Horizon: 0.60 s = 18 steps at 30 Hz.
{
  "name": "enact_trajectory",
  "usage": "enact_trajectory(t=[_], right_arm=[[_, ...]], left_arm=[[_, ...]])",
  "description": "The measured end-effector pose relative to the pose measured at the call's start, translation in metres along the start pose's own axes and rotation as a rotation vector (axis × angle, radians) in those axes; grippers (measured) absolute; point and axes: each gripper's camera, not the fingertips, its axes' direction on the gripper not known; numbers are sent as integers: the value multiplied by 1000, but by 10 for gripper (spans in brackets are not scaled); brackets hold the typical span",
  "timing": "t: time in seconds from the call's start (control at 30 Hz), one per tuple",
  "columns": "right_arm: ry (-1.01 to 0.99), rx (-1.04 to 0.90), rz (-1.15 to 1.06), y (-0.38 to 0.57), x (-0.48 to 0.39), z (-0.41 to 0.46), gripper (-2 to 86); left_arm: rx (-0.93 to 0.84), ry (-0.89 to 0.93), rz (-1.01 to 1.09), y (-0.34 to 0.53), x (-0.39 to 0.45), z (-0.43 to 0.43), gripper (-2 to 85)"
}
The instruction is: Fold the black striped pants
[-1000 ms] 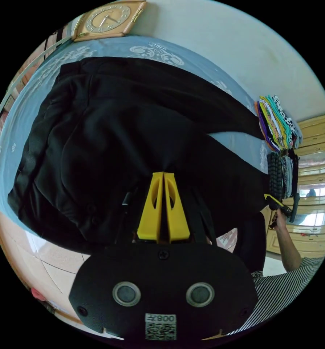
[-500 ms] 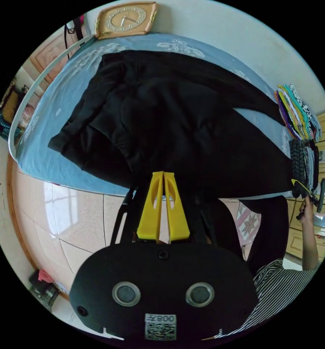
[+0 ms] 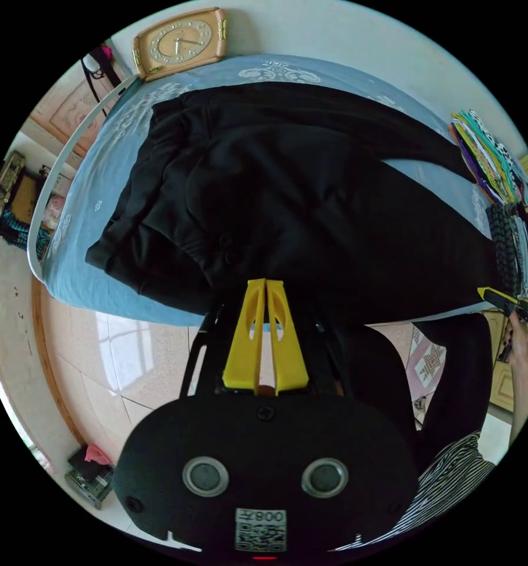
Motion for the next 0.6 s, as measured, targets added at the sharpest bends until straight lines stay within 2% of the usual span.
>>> enact_trajectory(t=[0.1, 0.3, 0.6], right_arm=[[-31, 25, 35, -1, 4, -7, 2], [111, -6, -51, -17, -15, -19, 2], [83, -16, -93, -41, -4, -43, 1]], left_arm=[[2, -22, 19, -3, 0, -4, 2], [10, 69, -39, -9, -19, -13, 2], [-3, 31, -17, -32, -31, -31, 2]])
